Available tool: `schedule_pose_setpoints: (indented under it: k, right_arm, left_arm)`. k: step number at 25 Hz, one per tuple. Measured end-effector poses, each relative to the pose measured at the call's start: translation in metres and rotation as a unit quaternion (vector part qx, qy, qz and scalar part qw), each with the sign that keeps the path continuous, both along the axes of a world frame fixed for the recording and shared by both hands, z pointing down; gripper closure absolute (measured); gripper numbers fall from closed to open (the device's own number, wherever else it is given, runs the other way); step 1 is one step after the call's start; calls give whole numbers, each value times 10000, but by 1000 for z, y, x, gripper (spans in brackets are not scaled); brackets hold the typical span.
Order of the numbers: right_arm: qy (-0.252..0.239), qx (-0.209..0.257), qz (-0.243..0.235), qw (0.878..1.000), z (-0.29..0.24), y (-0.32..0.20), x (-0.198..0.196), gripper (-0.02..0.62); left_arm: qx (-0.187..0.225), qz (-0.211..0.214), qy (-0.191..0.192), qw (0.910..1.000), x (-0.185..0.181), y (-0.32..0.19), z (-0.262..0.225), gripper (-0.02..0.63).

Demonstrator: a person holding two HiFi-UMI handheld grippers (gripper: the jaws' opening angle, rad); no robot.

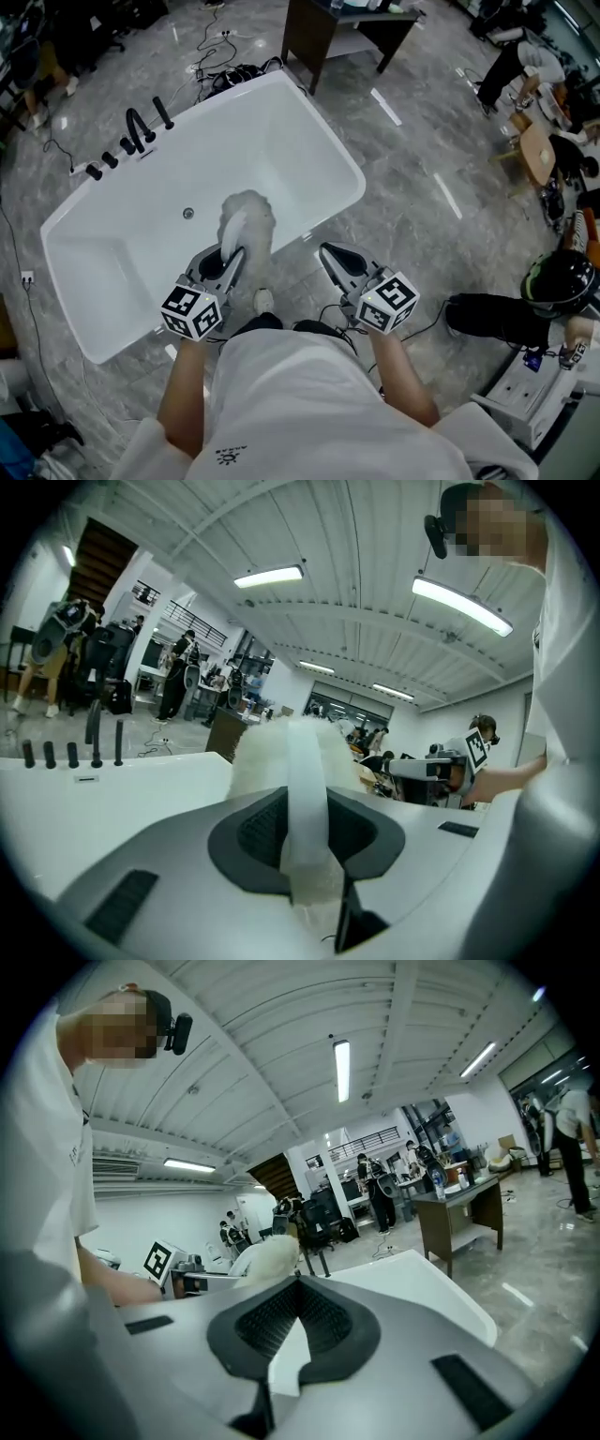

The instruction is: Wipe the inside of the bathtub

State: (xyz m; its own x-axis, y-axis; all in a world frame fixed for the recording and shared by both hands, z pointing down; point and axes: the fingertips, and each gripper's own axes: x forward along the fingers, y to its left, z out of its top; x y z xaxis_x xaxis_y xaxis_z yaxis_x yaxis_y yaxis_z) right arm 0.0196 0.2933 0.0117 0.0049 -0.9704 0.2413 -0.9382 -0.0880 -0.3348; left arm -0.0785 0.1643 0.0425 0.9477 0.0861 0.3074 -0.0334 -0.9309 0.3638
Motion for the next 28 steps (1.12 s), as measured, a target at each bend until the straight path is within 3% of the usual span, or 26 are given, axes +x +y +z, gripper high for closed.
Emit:
schedule_pose_setpoints:
  k: [13,20,28]
  right_arm:
    - [-30,-291,1130,9932,16,13,55,592]
    - [-202,-403,1064,9933,27,27,116,592]
    - [-205,-592,595,9963,50,5,188,592]
  left_arm:
    - [-343,1412,-64,9894,76,-2,20,509]
    - [-544,1648,-267,9845,142,19,31,509]
    - [-673,1641,-530,9827,215,16,55,509]
